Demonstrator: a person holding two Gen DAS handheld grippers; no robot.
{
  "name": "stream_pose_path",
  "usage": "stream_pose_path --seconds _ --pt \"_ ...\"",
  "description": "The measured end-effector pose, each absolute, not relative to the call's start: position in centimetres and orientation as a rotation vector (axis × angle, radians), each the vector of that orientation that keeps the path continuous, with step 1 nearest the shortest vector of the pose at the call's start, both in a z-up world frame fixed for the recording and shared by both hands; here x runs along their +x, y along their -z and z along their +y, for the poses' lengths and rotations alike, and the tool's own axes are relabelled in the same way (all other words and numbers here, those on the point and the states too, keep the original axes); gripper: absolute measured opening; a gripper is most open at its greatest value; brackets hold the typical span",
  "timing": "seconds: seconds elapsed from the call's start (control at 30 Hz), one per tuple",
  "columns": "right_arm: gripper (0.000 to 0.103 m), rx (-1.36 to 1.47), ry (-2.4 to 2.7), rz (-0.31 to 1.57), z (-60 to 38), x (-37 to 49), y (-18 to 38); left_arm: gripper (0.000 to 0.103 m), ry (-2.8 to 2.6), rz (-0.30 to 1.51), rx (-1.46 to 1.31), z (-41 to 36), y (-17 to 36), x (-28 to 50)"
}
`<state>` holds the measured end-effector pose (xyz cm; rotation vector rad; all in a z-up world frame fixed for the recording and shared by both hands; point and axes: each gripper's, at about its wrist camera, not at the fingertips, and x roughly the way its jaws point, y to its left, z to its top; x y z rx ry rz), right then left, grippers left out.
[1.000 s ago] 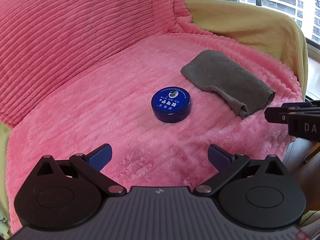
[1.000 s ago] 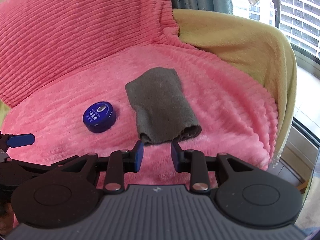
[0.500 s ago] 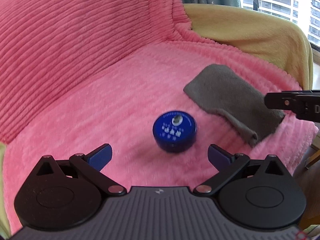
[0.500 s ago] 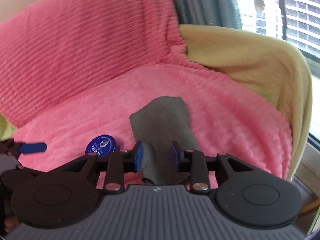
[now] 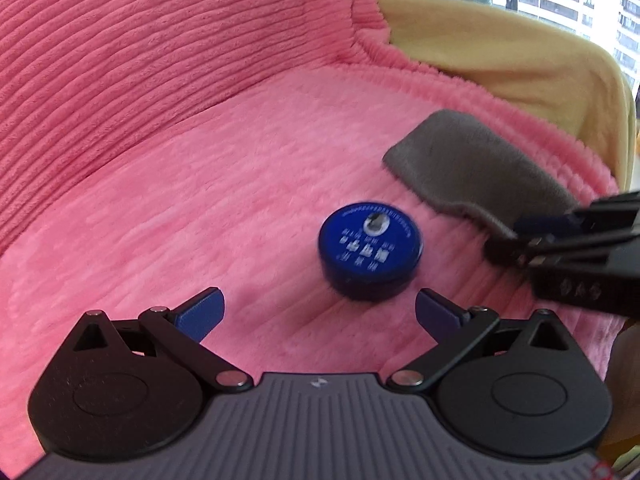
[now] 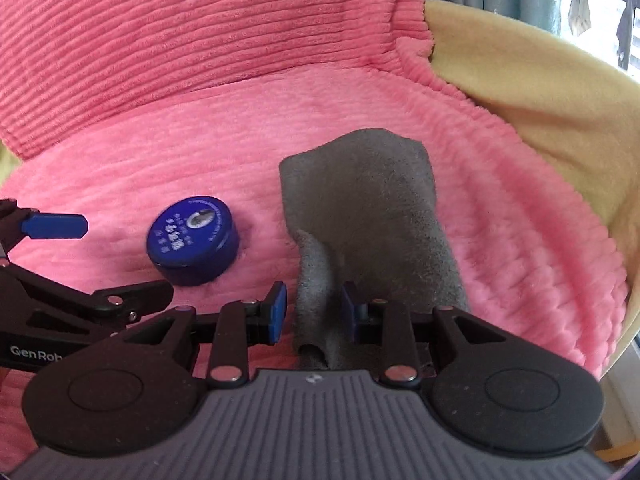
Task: Clean container
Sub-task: 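Grasp the grey cloth with the right gripper while the left approaches the blue tin, then close the left gripper on the blue tin's sides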
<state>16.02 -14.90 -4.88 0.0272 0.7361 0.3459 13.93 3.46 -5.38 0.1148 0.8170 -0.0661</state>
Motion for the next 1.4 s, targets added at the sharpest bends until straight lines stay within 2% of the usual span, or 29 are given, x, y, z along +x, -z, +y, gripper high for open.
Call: stream_pose_path --seconds 0.33,0.4,0.53,0.63,0.8,1.03,1.2,1.4 --pt "0.022 0.035 -0.359 0.739 -14.8 17.1 7.0 0.102 0.078 0.756 0.106 2.4 7.5 14.8" --pt "0.017 0.036 -0.361 0.740 -14.8 17.3 7.4 0.102 0.076 0.752 0.126 2.0 7.9 15.0" --pt "0.017 0.056 -0.361 0.742 -15.5 16.8 7.7 0.102 0.061 0.731 0.161 1.3 8.4 15.4" --pt "0.014 0.081 -0.365 0.746 -15.8 17.0 7.7 0.099 0.069 0.709 0.190 1.0 8.6 15.5" --pt "0.010 0.130 -0.372 0.751 -16.5 17.2 7.7 0.087 0.106 0.690 0.228 0.5 8.6 15.0" --pt "0.010 0.168 -0.379 0.753 -17.0 17.4 8.0 0.085 0.144 0.733 0.112 2.0 8.7 15.7" --pt "0.010 0.183 -0.383 0.752 -17.1 17.4 8.2 0.070 0.163 0.713 0.121 1.9 8.5 15.4" --pt "0.010 0.199 -0.384 0.752 -17.4 17.7 8.1 0.072 0.159 0.734 0.079 2.3 8.4 15.8"
